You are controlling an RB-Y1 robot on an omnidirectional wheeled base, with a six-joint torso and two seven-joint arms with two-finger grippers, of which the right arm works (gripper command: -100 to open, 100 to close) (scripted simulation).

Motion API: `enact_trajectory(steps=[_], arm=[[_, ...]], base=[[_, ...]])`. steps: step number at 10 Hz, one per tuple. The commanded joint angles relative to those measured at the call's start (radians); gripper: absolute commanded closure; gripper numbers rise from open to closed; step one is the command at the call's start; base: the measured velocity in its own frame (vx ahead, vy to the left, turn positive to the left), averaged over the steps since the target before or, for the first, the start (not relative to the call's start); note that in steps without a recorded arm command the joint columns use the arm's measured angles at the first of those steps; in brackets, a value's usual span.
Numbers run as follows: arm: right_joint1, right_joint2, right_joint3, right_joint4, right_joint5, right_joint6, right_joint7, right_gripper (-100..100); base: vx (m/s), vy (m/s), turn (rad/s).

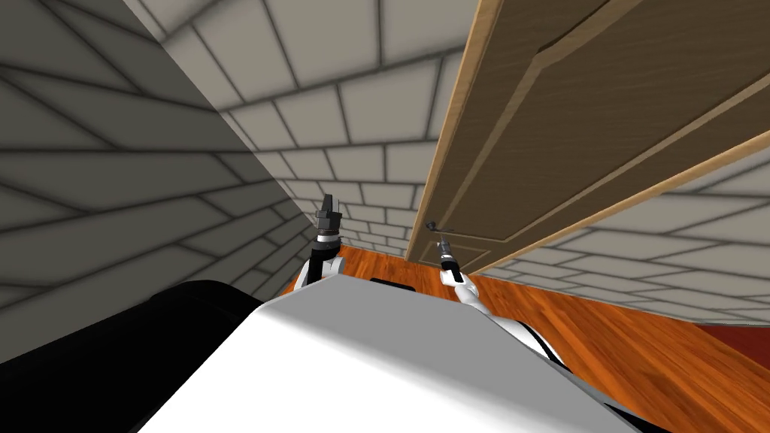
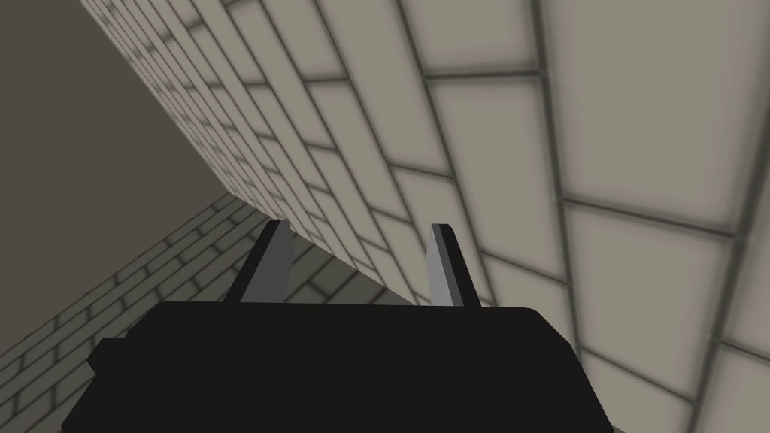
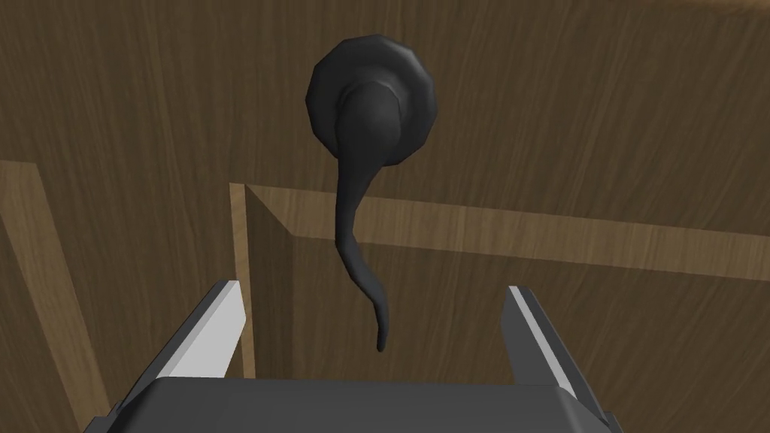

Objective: Pull the door open

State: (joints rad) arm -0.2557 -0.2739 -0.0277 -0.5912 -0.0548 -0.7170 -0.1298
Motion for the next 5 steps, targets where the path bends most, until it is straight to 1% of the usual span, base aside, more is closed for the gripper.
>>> enact_trajectory(steps=[1,2,3,4,5], arm=[[0.009,-0.028,-0.012,0.028,-0.009,-0.028,-0.020,-100],[0.009,-0.028,-0.012,0.028,-0.009,-0.028,-0.020,-100],[0.009,-0.028,-0.012,0.028,-0.009,-0.028,-0.020,-100],[0.027,-0.059,-0.022,0.040,-0.018,-0.046,-0.042,-100],[0.027,-0.059,-0.022,0.054,-0.018,-0.046,-0.042,-100]], base=[[0.154,0.063,0.178],[0.138,0.056,0.089],[0.058,0.021,-0.016],[0.100,0.024,0.174],[0.115,0.028,0.114]])
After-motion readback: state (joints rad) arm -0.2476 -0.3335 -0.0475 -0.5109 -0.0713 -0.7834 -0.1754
